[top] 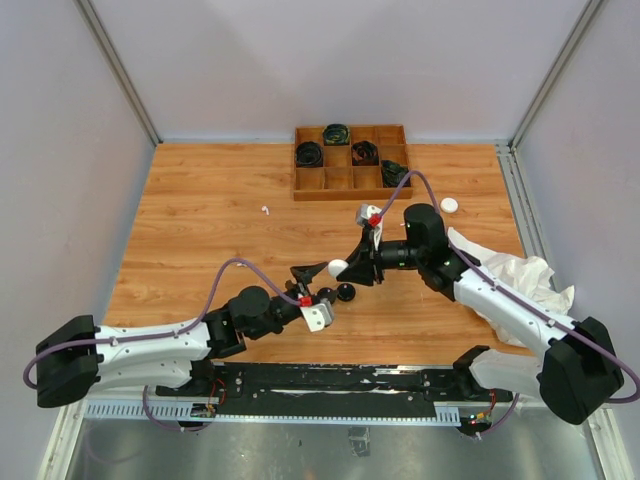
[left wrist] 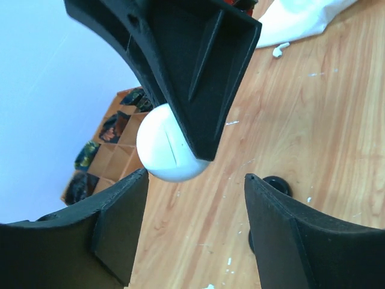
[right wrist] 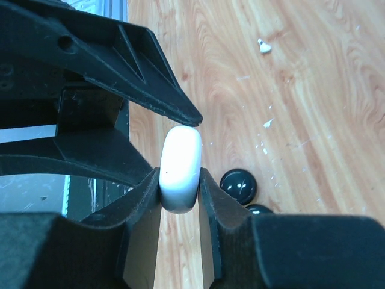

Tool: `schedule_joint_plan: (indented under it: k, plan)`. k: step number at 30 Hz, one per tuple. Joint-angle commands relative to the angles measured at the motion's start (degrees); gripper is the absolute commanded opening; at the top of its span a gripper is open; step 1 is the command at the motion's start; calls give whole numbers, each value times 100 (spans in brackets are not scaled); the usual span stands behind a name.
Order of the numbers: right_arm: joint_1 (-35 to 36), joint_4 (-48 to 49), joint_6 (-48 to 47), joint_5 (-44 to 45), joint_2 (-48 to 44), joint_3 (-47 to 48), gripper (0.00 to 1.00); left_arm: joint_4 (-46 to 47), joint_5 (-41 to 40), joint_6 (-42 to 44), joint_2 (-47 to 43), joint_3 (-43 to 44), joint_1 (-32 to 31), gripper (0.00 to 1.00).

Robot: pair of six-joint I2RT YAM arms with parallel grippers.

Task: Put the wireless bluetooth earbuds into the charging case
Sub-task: Pick up the charging case at the center of the board.

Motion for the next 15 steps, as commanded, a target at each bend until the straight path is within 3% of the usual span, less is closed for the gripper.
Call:
schedule_joint_plan:
  k: [1, 9, 15]
  plan:
    - [-16, 979, -20, 118, -93, -160, 9, 494, 95, -1204, -449, -174, 146, 71]
    - [-29, 1705, -241, 151, -393, -723, 11, 527, 1015, -2695, -1204, -398, 831, 75]
    - [-31, 2711, -176, 79, -689, -1279, 12, 773, 2165, -4124, -1141, -318, 1590, 77]
